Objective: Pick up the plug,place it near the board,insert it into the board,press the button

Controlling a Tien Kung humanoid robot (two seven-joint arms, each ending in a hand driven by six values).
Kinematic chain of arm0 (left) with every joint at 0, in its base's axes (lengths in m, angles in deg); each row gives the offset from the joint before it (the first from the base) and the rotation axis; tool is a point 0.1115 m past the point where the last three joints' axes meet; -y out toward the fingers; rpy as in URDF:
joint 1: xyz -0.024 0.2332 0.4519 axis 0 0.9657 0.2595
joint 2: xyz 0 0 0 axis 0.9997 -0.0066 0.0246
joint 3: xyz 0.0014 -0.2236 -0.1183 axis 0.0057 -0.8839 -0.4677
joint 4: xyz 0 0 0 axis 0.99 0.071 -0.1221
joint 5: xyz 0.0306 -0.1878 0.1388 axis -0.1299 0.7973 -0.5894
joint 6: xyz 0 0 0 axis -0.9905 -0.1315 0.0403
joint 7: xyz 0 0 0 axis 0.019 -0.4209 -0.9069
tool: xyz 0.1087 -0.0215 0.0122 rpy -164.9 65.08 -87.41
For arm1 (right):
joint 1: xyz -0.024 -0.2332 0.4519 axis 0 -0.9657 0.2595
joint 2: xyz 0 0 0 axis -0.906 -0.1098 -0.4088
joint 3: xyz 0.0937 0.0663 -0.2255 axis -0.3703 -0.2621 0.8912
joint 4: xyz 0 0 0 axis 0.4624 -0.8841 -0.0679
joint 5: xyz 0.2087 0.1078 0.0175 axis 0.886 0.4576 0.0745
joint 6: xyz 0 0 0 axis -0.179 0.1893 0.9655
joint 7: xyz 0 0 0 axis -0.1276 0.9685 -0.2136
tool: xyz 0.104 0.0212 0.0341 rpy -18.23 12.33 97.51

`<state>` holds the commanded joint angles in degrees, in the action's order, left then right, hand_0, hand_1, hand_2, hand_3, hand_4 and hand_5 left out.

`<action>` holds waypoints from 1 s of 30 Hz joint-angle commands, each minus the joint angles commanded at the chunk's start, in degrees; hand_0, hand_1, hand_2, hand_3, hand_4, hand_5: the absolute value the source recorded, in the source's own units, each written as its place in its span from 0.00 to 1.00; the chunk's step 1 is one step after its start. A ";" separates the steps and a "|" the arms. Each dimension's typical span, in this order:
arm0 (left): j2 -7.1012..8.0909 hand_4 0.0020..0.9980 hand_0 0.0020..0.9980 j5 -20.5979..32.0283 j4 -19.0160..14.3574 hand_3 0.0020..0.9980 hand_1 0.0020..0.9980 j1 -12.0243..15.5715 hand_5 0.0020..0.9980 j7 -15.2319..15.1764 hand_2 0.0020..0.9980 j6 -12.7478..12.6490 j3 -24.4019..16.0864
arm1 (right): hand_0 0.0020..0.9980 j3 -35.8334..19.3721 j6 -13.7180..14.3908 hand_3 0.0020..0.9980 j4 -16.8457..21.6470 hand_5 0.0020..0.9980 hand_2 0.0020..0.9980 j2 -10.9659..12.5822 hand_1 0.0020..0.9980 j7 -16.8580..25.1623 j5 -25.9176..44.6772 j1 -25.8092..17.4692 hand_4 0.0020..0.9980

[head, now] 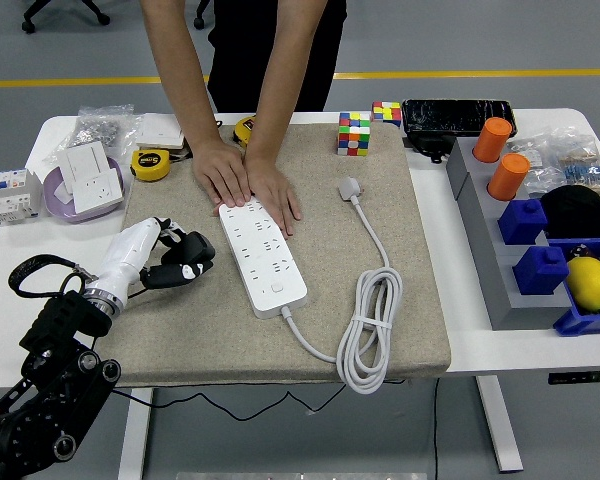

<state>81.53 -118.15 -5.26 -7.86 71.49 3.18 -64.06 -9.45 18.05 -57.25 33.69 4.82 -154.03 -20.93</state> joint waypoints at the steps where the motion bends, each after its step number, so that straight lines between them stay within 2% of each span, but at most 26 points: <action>1: 0.27 0.52 0.70 0.37 -0.03 0.30 0.51 -0.35 0.26 -0.11 0.36 -0.04 0.47 | 0.88 -0.02 0.00 0.72 0.00 0.68 0.72 0.01 0.73 -0.02 -0.03 0.00 1.00; 8: 2.33 0.50 0.69 2.18 0.66 0.28 0.50 -3.82 0.24 -1.03 0.36 -0.17 5.32 | 0.88 0.17 -0.01 0.72 0.00 0.68 0.72 0.07 0.73 -0.08 -0.07 -0.04 1.00; 14: 3.15 0.49 0.69 2.64 1.64 0.28 0.50 -5.82 0.23 -1.60 0.36 -0.02 9.00 | 0.88 0.44 -0.01 0.72 0.00 0.68 0.72 0.08 0.73 -0.09 0.03 -0.05 1.00; 22: 3.27 0.49 0.68 3.08 2.92 0.29 0.50 -7.18 0.21 -2.18 0.36 -0.31 11.56 | 0.88 0.24 -0.04 0.72 0.00 0.68 0.72 0.16 0.73 -0.21 -0.29 -0.11 1.00; 30: 3.01 0.49 0.68 2.52 5.73 0.29 0.50 -8.72 0.21 -3.04 0.36 -1.11 12.04 | 0.88 0.43 -0.01 0.72 0.00 0.68 0.72 0.13 0.73 -0.13 0.07 0.00 1.00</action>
<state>84.55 -115.63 0.47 -16.58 68.45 2.07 -52.02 -9.02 18.04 -57.25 33.82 4.69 -153.96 -20.93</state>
